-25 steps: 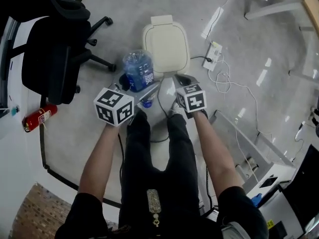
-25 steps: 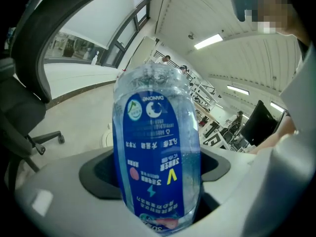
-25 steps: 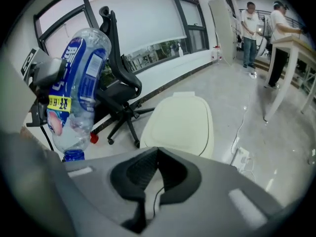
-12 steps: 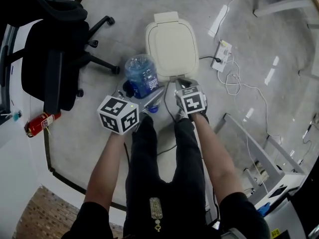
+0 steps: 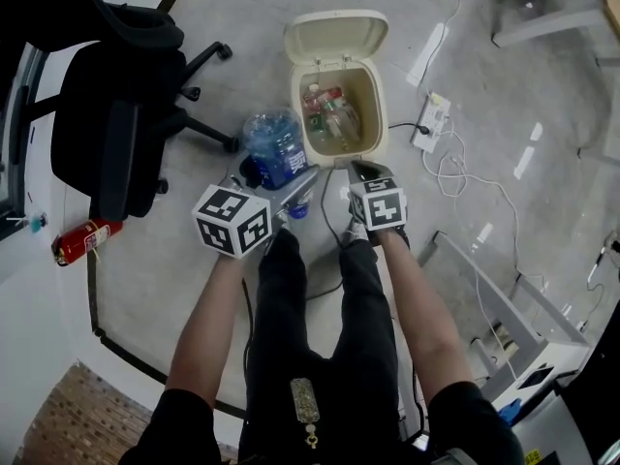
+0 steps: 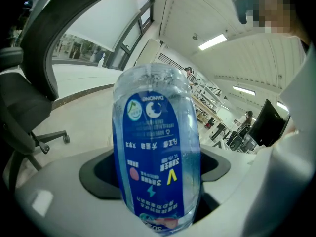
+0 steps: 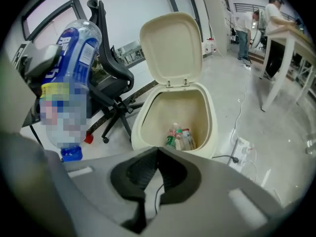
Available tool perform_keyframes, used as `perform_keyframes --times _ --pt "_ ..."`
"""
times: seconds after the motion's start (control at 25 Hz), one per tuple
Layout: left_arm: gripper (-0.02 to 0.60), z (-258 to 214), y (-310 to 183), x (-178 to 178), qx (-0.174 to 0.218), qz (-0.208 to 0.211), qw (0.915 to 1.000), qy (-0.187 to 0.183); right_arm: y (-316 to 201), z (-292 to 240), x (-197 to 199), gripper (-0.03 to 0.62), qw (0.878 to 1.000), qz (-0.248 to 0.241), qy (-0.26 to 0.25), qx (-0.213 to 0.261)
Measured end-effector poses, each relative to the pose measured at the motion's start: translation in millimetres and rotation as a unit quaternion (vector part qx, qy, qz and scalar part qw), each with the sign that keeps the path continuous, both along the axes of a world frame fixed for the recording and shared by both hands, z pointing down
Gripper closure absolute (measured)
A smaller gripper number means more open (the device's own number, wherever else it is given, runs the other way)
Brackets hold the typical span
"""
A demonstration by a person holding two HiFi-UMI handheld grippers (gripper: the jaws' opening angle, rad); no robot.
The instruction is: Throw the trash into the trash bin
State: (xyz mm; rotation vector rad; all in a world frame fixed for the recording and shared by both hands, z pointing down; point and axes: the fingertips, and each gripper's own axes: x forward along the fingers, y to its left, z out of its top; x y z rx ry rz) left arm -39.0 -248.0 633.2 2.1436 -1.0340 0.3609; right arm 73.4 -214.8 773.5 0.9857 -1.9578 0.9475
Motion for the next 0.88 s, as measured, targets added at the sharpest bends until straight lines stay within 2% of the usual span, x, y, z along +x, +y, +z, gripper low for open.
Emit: perform_keyframes --times 0.2,0.48,0.68,0.88 --pt "0.147 -1.8 -29.6 20.0 0.013 0.007 0.9999 0.006 -2.4 -24.3 12.3 0.591 1.0 0.002 -0.009 0.015" --pt "0.147 -4.4 -85.4 63.8 0.062 0.043 0.9971 -0.01 -15.6 -46.9 40.3 0.591 0.999 0.026 -0.021 0.033" --pt "0.148 29.1 -112.8 92.5 0.076 0.075 0.9936 -0.035 -28.6 -57.5 52.3 0.591 0.998 0.031 -0.031 0.05" --pt "0.147 69.8 -112.4 109.7 0.073 0.097 0.9908 -0.059 -37.0 -52.2 61.1 0.591 0.997 0.036 -0.041 0.051"
